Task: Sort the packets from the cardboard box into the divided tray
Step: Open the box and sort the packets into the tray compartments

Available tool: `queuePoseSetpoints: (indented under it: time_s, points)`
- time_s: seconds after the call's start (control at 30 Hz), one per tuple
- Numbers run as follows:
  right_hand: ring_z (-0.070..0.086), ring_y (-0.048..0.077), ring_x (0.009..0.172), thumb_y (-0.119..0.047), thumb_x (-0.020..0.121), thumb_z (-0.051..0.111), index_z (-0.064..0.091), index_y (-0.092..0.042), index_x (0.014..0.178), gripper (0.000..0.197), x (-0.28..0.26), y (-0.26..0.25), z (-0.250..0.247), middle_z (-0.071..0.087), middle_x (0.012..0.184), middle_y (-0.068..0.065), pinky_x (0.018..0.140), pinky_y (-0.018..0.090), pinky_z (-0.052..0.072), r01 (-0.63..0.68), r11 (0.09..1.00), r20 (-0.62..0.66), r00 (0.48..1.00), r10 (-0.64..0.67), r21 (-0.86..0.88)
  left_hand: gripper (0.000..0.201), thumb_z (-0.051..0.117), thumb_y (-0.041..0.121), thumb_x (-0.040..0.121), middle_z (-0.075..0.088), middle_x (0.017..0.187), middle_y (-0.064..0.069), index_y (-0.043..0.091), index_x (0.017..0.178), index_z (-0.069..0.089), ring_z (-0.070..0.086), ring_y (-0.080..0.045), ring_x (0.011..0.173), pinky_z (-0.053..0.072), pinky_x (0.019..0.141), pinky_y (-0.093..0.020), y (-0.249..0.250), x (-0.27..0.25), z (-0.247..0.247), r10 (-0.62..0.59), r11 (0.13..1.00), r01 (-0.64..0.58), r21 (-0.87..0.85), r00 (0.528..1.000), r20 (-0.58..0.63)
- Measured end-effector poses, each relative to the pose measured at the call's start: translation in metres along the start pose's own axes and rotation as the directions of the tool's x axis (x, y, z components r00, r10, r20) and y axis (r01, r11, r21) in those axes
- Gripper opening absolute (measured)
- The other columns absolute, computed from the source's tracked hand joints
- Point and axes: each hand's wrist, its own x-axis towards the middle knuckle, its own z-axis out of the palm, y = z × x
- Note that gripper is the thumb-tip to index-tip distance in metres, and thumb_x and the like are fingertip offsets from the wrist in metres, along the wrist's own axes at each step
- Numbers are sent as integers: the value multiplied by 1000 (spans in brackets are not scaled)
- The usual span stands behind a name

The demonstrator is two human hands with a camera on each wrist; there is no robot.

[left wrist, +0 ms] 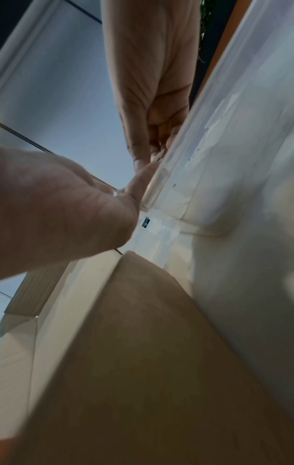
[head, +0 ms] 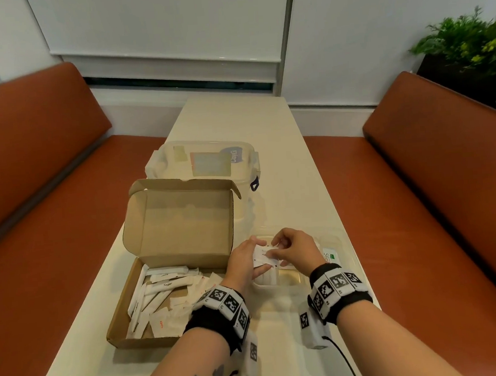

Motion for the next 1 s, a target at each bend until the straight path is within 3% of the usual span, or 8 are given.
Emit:
queuePoseSetpoints:
  time_s: [0.07, 0.13, 0.2, 0.37, 0.6, 0.77, 0.83, 1.0]
  points:
    - [54, 12, 57, -1, 75, 75, 63, -3, 86, 17, 1, 1, -2, 51, 61, 1, 52, 20, 52, -12, 1000, -39, 999, 13, 21, 11, 51, 12, 96, 55, 109, -12, 8, 99, 61, 59, -24, 97, 57, 56, -21, 0, 0, 0, -15, 1000, 15, 1, 1000, 4]
    - [56, 13, 58, 0, 76, 73, 66, -1, 85, 12, 2, 3, -5, 55, 61, 1, 53, 18, 52, -17, 999, -67, 998, 20, 41, 21, 53, -6, 90, 50, 118, -16, 5, 108, 57, 59, -29, 103, 58, 63, -21, -2, 0, -1, 18, 998, -19, 63, 1000, 13]
    - [56, 13, 57, 0, 78, 72, 67, 1, 85, 8, 3, 4, -7, 59, 63, 3, 54, 18, 51, -18, 999, -74, 997, 20, 35, 30, 50, -13, 88, 49, 117, -15, 4, 112, 55, 58, -33, 109, 58, 68, -21, -3, -1, 0, 44, 993, -45, 107, 999, 18]
    - [57, 11, 53, -5, 83, 69, 70, 3, 90, 11, 6, -1, -16, 64, 66, 3, 56, 14, 53, -11, 1000, -17, 1000, 11, -4, 31, 48, -14, 89, 52, 99, -4, 11, 106, 56, 59, -29, 103, 57, 70, -21, -3, -2, -1, 71, 989, -74, 132, 997, 27]
    - [59, 12, 56, -7, 85, 67, 69, 0, 91, 9, 7, -8, -27, 67, 76, 12, 55, 15, 53, -31, 994, 85, 996, 40, -107, 25, 55, -5, 90, 54, 101, -3, 19, 93, 59, 59, -24, 102, 56, 67, -19, -3, -6, 0, 89, 989, -93, 116, 995, 36]
    - [57, 12, 60, -9, 85, 66, 72, -3, 91, 10, 7, -4, -31, 66, 73, 6, 60, 17, 52, 0, 990, 11, 1000, 2, -138, 38, 47, -11, 91, 49, 115, -5, 17, 114, 60, 61, -19, 95, 59, 70, -23, -5, -5, 0, 130, 982, -133, 133, 991, 28]
    - [57, 13, 69, -8, 86, 64, 73, -8, 90, 10, 7, -5, -36, 67, 78, 5, 64, 17, 50, 26, 984, 51, 999, -17, -179, 43, 44, -12, 91, 51, 116, -5, 18, 116, 61, 62, -18, 94, 59, 69, -23, -4, -7, 1, 125, 982, -129, 140, 991, 38]
    - [59, 12, 71, -4, 85, 63, 74, -10, 89, 13, 8, -12, -32, 71, 84, 10, 68, 21, 51, 84, 959, 169, 985, -39, -269, 27, 46, -4, 93, 60, 105, -9, 12, 91, 69, 61, -15, 91, 57, 64, -17, -1, -7, 2, 58, 986, -66, 152, 997, 55]
